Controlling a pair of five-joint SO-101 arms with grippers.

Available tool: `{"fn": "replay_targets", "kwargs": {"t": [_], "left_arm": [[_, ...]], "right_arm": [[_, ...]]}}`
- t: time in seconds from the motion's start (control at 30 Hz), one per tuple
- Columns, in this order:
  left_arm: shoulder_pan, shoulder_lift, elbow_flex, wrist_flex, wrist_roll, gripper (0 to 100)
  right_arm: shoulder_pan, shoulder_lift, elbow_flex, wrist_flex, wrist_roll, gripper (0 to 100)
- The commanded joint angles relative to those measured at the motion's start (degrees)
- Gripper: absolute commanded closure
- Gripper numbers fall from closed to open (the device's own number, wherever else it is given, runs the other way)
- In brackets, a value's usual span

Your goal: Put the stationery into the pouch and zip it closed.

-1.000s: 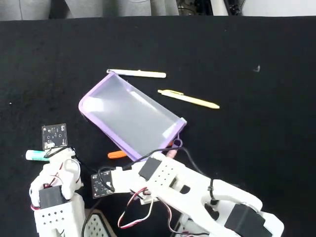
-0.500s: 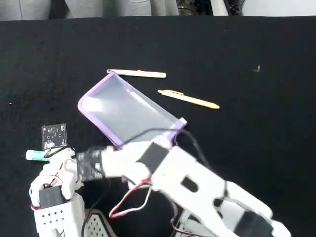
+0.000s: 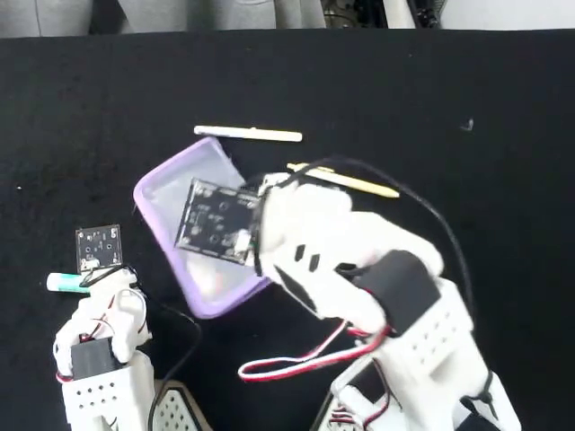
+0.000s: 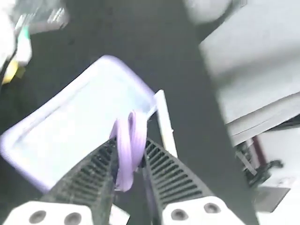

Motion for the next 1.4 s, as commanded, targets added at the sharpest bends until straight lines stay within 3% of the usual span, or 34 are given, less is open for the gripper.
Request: {"fn": "replay_targets", "kwargs": {"t": [0.0,0.3,0.8,0.97,1.23,1.37], "left_arm": [[0.5,-0.3,1.0,0.3,-0.5,97],[0.5,-0.3,1.0,0.3,-0.5,97],[0.5,-0.3,1.0,0.3,-0.5,97],[0.7,-0.3,1.0,0.3,-0.5,97],[0.9,-0.3,1.0,0.3,-0.7,97],[0.9,-0.3,1.0,0.3,-0.4,97]], "right_arm": [[0.8,-1.0,-8.0,-6.9,-4.4,98.8],[1.0,-1.1,-11.2,-19.0,-10.1,98.8],[1.8,-1.5,-11.4,-34.5,-10.3,98.8],[10.0,-1.5,-11.3,-34.7,-11.2,98.8],[29.2,-1.5,-13.8,-36.0,-35.9,98.8],[34.5,-1.4,-14.7,-36.0,-40.4,98.8]]}}
